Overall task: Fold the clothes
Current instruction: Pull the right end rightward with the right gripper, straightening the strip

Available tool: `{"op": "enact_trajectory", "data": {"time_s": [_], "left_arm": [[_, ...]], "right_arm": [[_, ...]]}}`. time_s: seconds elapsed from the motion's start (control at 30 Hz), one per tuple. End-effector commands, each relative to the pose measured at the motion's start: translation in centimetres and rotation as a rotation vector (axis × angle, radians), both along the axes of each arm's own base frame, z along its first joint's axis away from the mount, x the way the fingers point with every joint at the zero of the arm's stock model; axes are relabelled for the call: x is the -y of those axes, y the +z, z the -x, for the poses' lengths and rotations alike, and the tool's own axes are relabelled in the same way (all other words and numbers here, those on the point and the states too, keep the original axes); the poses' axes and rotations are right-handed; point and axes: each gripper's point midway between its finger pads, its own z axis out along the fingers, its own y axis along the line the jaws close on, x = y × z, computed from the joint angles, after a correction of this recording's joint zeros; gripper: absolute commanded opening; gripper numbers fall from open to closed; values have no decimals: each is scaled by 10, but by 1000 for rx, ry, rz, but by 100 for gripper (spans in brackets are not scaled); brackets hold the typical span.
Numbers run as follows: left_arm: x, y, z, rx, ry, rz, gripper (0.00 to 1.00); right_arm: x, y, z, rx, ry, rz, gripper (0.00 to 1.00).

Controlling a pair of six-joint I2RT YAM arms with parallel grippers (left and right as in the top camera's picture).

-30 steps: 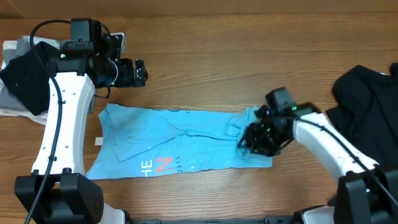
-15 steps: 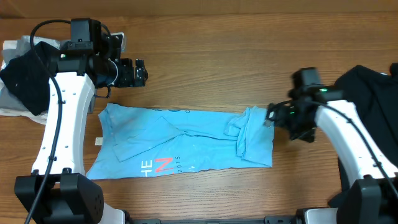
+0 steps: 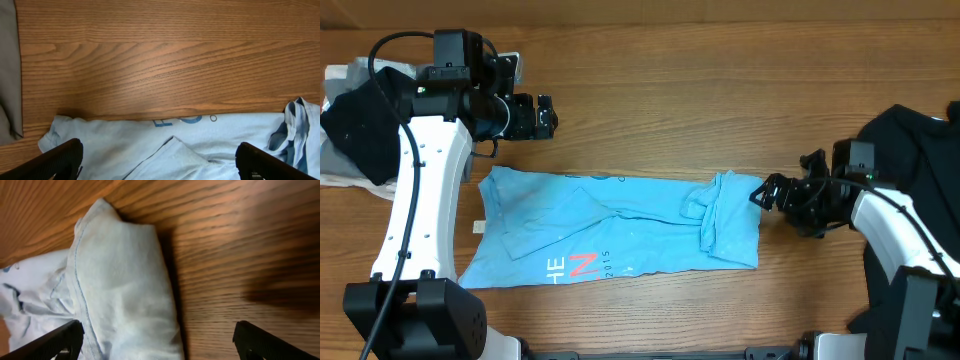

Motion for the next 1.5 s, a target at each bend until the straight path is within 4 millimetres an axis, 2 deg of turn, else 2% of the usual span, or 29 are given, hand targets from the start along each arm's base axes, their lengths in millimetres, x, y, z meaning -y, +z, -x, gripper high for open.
{"op": "enact_trajectory", "data": {"time_s": [0.0,0.1,0.3,0.4,0.73,0.8,0.9,0.97,1.03,1.17,1.3,1.47], "left_arm": [[1,-6,0,-8,-18,-9,100],[0,-6,0,-8,-18,-10,100],[0,-5,0,-7,-18,-10,100],[0,-6,0,-8,-18,-10,100],[0,-5,-2,1,-18,-10,100],[0,-5,-2,0,-18,-10,100],[0,-5,-2,0,-18,-10,100],[0,-5,-2,0,-18,-10,100],[0,-5,-2,0,-18,-10,100],[0,-5,-2,0,-18,-10,100],[0,-5,-2,0,-18,-10,100],[0,-5,-2,0,-18,-10,100]], "right_arm": [[-13,4,2,35,26,-90,99],[-25,3,8,38,44,-158,96],[-31,-21,24,-37,0,-184,91],[-35,-29,32,-64,-29,-211,83],[-47,-32,33,-41,-26,-260,78],[-50,-32,33,-36,-12,-259,68],[-54,-31,30,-20,5,-257,47],[-54,-31,28,-22,-10,-257,24],[-52,-32,26,-14,-16,-246,6],[-38,-41,23,-36,-75,-162,4],[-30,-39,17,-41,-89,-116,4],[1,-30,8,-100,-137,78,4]]}}
